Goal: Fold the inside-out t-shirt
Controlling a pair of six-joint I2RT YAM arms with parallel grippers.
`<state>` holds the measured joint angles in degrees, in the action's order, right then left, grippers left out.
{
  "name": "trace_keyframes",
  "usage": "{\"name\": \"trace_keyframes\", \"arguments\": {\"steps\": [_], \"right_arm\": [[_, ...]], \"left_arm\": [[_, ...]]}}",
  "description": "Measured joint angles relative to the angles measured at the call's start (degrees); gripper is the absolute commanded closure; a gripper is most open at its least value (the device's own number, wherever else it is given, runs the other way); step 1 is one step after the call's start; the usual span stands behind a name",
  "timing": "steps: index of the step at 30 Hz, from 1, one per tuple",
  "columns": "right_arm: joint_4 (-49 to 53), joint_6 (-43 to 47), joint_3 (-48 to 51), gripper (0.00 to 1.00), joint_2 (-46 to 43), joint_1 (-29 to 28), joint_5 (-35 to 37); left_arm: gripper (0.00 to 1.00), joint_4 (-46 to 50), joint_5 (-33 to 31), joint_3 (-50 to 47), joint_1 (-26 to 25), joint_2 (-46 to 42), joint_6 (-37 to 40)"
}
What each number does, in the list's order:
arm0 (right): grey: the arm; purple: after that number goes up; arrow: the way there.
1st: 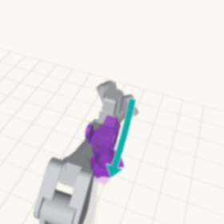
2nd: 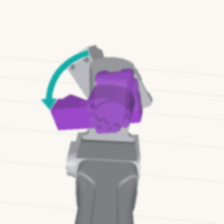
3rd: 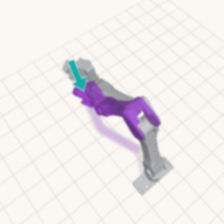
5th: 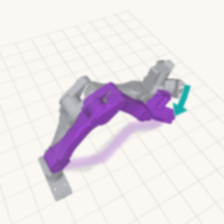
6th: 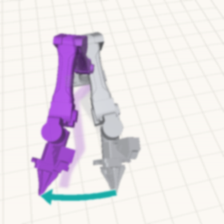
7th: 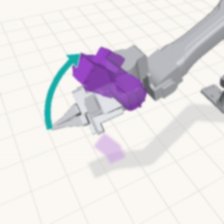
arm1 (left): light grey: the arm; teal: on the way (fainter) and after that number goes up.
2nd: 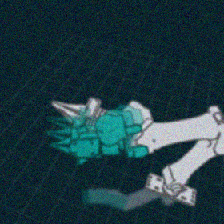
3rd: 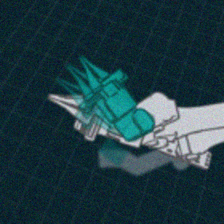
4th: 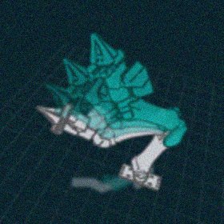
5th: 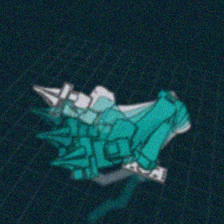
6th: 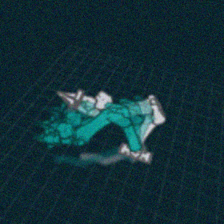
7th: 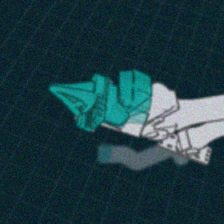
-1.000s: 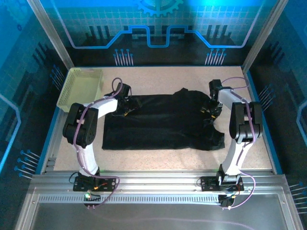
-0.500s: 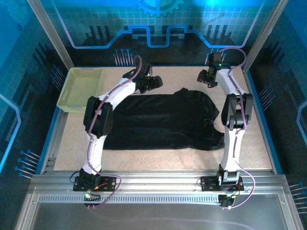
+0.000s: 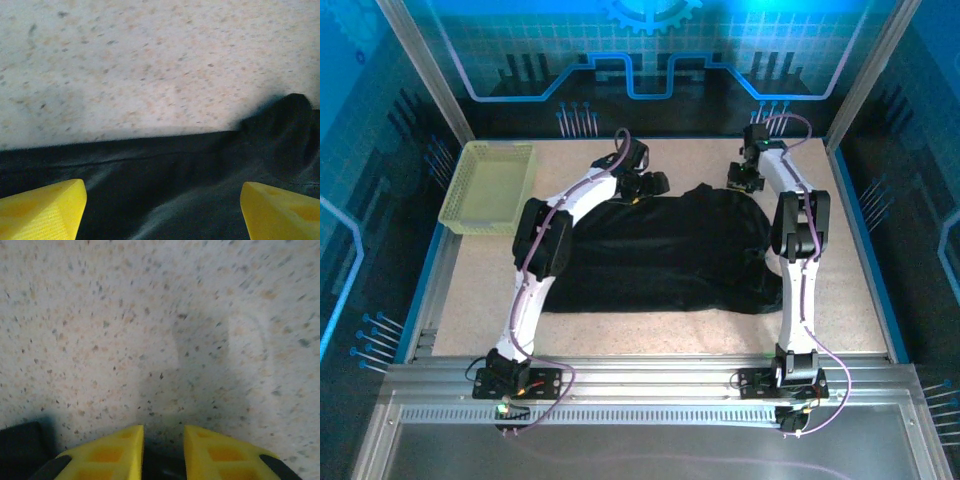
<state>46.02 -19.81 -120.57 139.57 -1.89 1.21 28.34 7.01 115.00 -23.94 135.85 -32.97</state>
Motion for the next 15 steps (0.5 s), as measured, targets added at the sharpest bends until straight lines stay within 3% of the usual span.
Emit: {"name": "trace_keyframes", "arguments": {"steps": [4,8,15], "right_arm": [[-1.4,0.0,4.5,0.79,-1.9,-0.4,-0.7],[-1.6,0.5,6.4,1.00,-4.0,-0.7,-1.5],[-5.3,0.6,18.8,1.00,-14.4,-2.9,0.5]], "left_arm": [[0.18,-0.1,0.4,1.4,-1.2,0.3,0.4],[0.19,-0.1,0.6,1.5,-2.0,0.5,0.4],[0.20,-0.1,1.0,1.5,-2.2,0.9,0.8]]}}
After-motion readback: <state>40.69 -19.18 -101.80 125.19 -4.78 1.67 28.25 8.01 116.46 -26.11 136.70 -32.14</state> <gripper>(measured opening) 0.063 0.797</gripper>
